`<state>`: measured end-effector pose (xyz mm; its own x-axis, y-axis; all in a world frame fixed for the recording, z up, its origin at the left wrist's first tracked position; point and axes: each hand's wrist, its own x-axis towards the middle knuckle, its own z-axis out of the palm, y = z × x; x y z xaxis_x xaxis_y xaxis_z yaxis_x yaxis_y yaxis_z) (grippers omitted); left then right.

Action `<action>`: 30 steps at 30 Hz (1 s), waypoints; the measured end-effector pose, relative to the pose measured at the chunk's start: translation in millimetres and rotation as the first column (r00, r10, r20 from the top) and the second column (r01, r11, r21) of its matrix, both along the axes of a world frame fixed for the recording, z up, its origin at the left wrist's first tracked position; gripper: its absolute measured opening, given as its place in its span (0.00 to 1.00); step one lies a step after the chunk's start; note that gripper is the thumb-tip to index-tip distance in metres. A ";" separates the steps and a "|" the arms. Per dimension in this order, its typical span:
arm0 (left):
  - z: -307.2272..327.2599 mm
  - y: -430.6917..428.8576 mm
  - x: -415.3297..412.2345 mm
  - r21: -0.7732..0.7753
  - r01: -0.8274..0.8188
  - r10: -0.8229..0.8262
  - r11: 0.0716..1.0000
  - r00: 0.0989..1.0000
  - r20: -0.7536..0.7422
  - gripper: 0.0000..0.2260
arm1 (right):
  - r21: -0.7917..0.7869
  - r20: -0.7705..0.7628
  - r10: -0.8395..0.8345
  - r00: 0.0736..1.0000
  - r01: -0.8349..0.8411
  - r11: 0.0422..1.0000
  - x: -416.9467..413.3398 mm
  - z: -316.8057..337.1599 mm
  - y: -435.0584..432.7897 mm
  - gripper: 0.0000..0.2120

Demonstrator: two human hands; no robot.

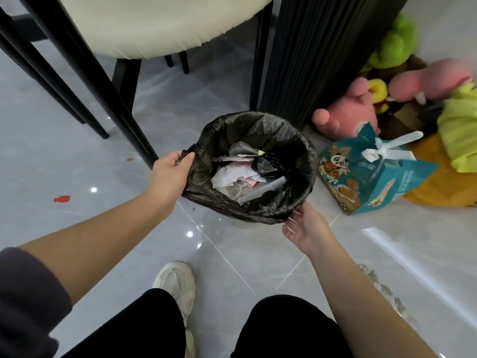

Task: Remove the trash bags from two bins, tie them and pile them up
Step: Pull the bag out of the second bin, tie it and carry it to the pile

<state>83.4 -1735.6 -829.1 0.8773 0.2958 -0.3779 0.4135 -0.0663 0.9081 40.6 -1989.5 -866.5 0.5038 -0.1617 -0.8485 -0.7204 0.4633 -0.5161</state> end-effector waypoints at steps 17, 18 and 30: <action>35.8 5.6 -3.2 -0.075 -0.158 0.163 0.984 0.985 0.054 0.11 | -0.263 0.491 -0.188 0.851 0.351 0.899 19.2 41.5 -19.7 0.10; 37.2 7.5 2.8 -0.063 -0.197 0.198 0.978 0.980 0.002 0.11 | -0.254 0.412 -0.173 0.895 0.295 0.921 25.8 39.3 -22.0 0.15; 43.6 14.8 44.0 0.524 0.017 -0.221 0.852 0.918 0.330 0.06 | -0.629 0.593 0.241 0.768 0.256 0.734 82.1 61.0 -41.3 0.06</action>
